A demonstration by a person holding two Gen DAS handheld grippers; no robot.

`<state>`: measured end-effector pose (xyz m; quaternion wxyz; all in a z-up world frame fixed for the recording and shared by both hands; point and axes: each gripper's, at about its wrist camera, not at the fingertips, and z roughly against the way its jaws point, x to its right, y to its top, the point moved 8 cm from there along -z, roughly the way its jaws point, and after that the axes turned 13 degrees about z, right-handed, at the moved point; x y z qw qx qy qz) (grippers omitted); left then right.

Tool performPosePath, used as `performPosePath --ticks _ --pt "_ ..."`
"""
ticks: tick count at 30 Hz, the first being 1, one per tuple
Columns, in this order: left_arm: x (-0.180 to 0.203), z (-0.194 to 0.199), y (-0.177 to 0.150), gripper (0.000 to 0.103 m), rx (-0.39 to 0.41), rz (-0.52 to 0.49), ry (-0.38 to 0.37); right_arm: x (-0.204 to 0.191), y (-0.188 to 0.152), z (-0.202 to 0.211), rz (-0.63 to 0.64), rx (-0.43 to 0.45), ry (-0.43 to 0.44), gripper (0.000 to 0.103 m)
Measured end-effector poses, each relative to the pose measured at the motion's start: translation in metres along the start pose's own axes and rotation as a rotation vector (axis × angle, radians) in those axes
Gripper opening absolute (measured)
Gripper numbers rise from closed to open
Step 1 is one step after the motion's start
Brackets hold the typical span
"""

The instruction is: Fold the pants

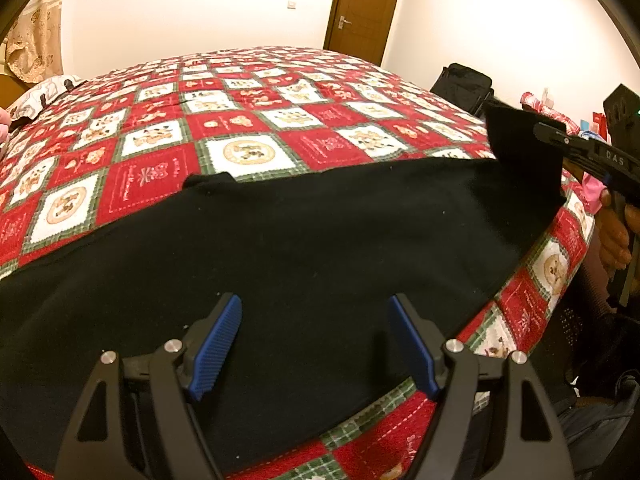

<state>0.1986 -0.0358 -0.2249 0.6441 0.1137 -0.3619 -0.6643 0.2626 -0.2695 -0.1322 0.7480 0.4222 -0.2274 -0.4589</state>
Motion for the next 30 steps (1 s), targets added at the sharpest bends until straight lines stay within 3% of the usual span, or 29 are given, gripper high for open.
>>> performPosePath --ticks 13,26,29,30 --pt "-0.001 -0.001 -0.001 0.078 0.001 -0.005 0.002 -0.091 -0.022 -0.048 0.165 -0.097 0.132 0.013" --pt "0.002 -0.002 -0.004 0.082 0.006 -0.035 0.015 -0.124 -0.064 -0.08 0.379 -0.213 0.082 0.014" --pt "0.002 -0.001 -0.004 0.082 0.003 -0.038 0.017 -0.125 -0.077 -0.087 0.411 -0.272 0.095 0.02" --pt "0.002 -0.001 -0.004 0.082 0.003 -0.037 0.016 -0.127 -0.08 -0.083 0.435 -0.266 0.1 0.028"
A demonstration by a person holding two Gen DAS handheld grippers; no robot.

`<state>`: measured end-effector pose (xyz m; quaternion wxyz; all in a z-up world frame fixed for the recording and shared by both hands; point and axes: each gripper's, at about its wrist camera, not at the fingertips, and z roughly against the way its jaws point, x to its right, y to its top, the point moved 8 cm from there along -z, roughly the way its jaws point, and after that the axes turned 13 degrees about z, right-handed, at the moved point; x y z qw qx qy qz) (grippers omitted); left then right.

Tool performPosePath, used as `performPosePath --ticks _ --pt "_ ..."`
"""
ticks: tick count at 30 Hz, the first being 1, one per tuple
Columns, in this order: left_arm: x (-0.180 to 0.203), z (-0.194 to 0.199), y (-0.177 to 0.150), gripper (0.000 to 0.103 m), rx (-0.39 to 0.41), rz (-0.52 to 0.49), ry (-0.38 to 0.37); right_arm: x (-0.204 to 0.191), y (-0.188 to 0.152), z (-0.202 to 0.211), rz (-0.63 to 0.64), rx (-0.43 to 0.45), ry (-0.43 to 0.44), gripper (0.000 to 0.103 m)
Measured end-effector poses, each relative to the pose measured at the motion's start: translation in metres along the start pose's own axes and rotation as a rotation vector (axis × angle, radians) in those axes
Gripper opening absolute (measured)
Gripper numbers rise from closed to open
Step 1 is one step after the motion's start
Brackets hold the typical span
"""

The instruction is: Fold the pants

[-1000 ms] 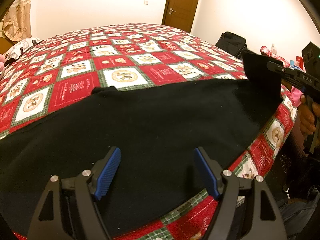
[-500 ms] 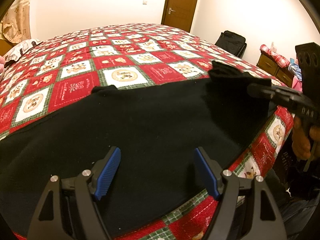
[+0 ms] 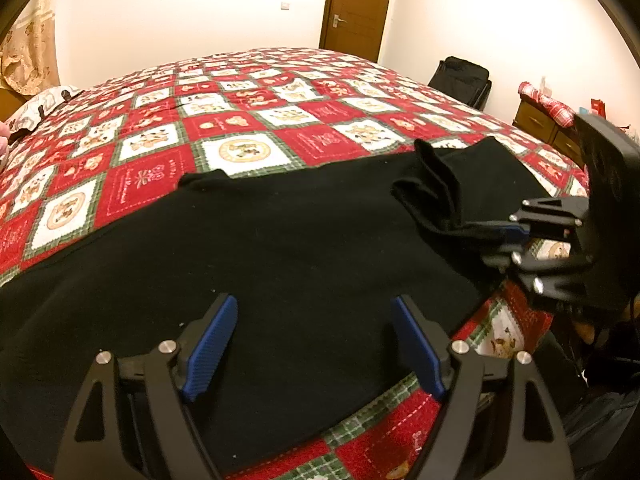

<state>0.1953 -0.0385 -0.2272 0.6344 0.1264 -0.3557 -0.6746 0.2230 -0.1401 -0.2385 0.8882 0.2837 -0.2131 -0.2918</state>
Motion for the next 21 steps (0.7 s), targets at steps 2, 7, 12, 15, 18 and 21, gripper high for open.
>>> performPosePath --ticks 2,7,12,15,18,21 --pt "0.0 0.002 0.001 0.082 0.002 0.011 -0.008 -0.006 -0.003 0.006 0.04 -0.004 0.006 0.045" --pt "0.003 0.003 0.002 0.082 0.005 0.012 -0.016 -0.003 -0.004 0.03 0.0 0.044 0.083 0.051" --pt "0.009 0.006 0.004 0.082 0.011 0.014 -0.029 0.043 -0.006 0.047 -0.198 0.116 0.066 0.051" --pt "0.012 0.006 0.004 0.082 0.011 0.0 -0.029 0.04 -0.005 0.048 -0.17 0.104 0.072 0.051" --pt "0.008 0.003 0.002 0.082 -0.001 0.021 -0.031 0.017 -0.003 0.046 -0.09 0.094 0.083 0.051" --pt "0.004 0.0 0.001 0.082 -0.011 0.039 -0.029 -0.001 -0.003 0.03 -0.044 0.056 0.075 0.051"
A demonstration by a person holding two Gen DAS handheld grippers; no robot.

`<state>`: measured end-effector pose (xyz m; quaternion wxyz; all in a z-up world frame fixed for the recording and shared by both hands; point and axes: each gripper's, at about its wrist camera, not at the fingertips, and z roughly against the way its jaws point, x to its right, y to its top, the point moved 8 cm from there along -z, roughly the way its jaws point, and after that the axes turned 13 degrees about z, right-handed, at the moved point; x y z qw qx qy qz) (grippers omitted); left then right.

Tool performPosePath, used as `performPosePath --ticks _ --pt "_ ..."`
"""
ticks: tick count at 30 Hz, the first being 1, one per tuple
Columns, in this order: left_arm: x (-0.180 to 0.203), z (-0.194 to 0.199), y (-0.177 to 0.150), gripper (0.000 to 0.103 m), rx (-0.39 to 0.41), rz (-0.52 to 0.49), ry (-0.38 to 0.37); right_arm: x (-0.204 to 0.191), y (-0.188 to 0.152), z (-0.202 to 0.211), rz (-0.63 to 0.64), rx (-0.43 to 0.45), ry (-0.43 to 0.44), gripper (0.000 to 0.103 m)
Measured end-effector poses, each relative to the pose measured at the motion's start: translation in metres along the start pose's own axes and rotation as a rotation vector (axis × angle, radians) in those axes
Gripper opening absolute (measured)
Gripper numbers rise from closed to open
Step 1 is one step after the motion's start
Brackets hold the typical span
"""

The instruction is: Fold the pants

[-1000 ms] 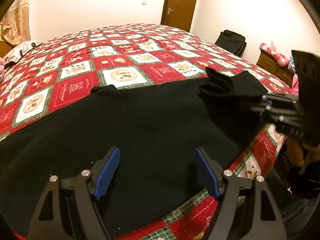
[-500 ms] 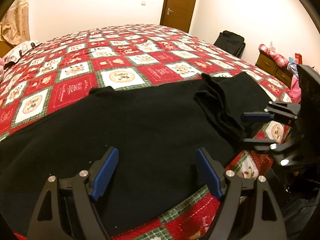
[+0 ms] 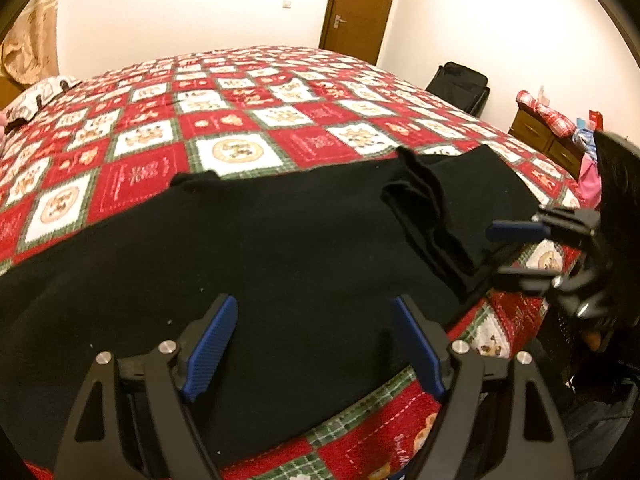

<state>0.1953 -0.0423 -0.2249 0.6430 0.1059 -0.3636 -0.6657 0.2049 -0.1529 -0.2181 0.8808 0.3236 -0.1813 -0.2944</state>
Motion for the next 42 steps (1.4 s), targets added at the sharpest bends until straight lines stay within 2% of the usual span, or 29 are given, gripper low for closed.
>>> performPosePath --ticks 2,5,7,14,20,21,22,23,24,25,28,33,36,38,40,42 --pt "0.0 0.0 0.0 0.082 0.001 0.001 -0.001 0.001 -0.002 -0.008 -0.004 -0.019 -0.019 0.049" --pt "0.001 0.001 -0.001 0.082 0.0 -0.003 -0.002 0.004 -0.006 -0.02 0.002 -0.049 -0.046 0.024" --pt "0.001 0.0 -0.001 0.082 -0.001 -0.001 -0.003 0.003 -0.008 -0.018 0.001 -0.049 -0.028 0.011" --pt "0.001 0.0 -0.001 0.082 -0.002 0.001 -0.002 -0.014 -0.003 -0.002 0.022 -0.017 0.022 0.007" --pt "0.004 0.001 -0.001 0.082 -0.004 -0.001 -0.007 -0.02 -0.012 -0.021 0.058 -0.057 0.029 0.008" --pt "0.005 0.002 0.0 0.082 -0.001 -0.002 -0.009 -0.017 -0.01 -0.019 0.037 -0.046 0.036 0.01" --pt "0.006 0.003 0.002 0.082 0.005 -0.004 -0.012 -0.014 -0.009 -0.015 0.005 -0.042 0.055 0.02" --pt "0.008 0.005 0.003 0.082 0.01 -0.006 -0.017 -0.01 -0.008 -0.011 -0.017 -0.039 0.066 0.032" --pt "0.011 0.006 0.005 0.082 0.015 -0.009 -0.023 -0.006 -0.007 -0.006 -0.033 -0.03 0.065 0.059" --pt "0.017 0.007 0.007 0.082 0.013 -0.016 -0.034 0.0 -0.006 0.0 -0.048 -0.016 0.057 0.064" --pt "0.036 0.008 0.015 0.082 0.014 -0.082 -0.045 0.027 -0.007 0.026 -0.125 0.036 0.052 0.064" --pt "0.083 -0.005 0.035 0.083 0.035 -0.204 -0.066 0.095 -0.016 0.055 -0.334 0.128 -0.018 0.064" --pt "0.099 -0.024 0.045 0.083 0.042 -0.254 -0.024 0.127 -0.018 0.051 -0.447 0.162 -0.001 0.064" --pt "0.103 -0.039 0.049 0.083 0.024 -0.265 0.006 0.146 -0.025 0.039 -0.529 0.141 0.009 0.064" --pt "0.093 -0.054 0.051 0.083 0.017 -0.276 0.081 0.158 -0.034 0.027 -0.571 0.118 0.01 0.064" --pt "0.08 -0.065 0.051 0.086 -0.015 -0.246 0.107 0.167 -0.045 0.02 -0.616 0.098 0.009 0.064"
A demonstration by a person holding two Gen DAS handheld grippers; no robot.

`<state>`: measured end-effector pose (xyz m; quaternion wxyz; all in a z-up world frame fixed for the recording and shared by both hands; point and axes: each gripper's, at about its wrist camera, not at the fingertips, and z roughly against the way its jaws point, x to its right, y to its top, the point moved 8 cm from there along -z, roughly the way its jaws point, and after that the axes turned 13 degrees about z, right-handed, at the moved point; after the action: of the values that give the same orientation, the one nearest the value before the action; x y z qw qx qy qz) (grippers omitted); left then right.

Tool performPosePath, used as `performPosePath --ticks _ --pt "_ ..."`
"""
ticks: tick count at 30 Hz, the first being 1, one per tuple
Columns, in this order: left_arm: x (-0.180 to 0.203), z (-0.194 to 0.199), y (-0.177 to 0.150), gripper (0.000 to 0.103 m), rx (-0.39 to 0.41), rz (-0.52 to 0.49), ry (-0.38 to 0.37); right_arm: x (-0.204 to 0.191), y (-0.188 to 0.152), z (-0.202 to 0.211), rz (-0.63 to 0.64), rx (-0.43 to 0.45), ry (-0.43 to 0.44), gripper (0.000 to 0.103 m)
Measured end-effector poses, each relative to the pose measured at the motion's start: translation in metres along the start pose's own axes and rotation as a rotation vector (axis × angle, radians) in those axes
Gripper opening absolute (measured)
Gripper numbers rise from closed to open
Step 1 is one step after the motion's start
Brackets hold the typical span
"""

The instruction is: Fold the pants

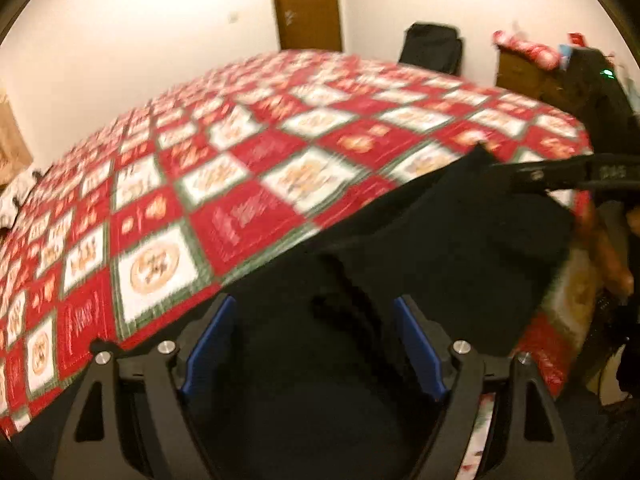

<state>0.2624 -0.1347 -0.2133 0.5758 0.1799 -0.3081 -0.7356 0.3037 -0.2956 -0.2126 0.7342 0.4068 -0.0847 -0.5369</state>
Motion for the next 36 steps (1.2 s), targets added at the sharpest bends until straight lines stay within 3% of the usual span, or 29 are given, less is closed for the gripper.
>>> performPosePath --ticks 3,5,7,10,13,14,20,26,31,36 --pt "-0.018 -0.003 -0.004 0.095 -0.011 0.119 -0.042 0.0 0.0 0.008 -0.005 0.021 0.022 0.064" --pt "-0.02 -0.001 -0.006 0.095 -0.006 0.131 -0.05 -0.009 0.001 0.02 0.037 0.038 -0.018 0.064" --pt "-0.022 0.005 -0.01 0.095 0.003 0.137 -0.048 -0.024 -0.001 0.028 0.072 0.054 0.002 0.064" --pt "-0.033 0.017 -0.017 0.095 0.006 0.156 -0.04 -0.068 -0.025 0.023 0.164 -0.006 0.109 0.064" --pt "-0.057 0.04 -0.023 0.095 0.041 0.167 -0.018 -0.089 -0.053 0.002 0.278 -0.109 0.074 0.064" --pt "-0.07 0.047 -0.028 0.095 0.044 0.182 0.002 -0.087 -0.061 -0.01 0.31 -0.157 0.011 0.064" --pt "-0.159 0.1 -0.054 0.095 0.106 0.301 0.144 -0.093 -0.048 -0.001 0.278 -0.099 0.01 0.064" --pt "-0.263 0.149 -0.094 0.095 0.154 0.412 0.367 -0.132 -0.055 -0.007 0.433 -0.088 -0.03 0.064" --pt "-0.307 0.152 -0.12 0.093 0.168 0.569 0.325 -0.154 -0.053 -0.003 0.496 -0.032 -0.012 0.064" --pt "-0.303 0.132 -0.133 0.067 0.137 0.642 0.19 -0.159 -0.054 -0.01 0.492 -0.034 -0.01 0.064"
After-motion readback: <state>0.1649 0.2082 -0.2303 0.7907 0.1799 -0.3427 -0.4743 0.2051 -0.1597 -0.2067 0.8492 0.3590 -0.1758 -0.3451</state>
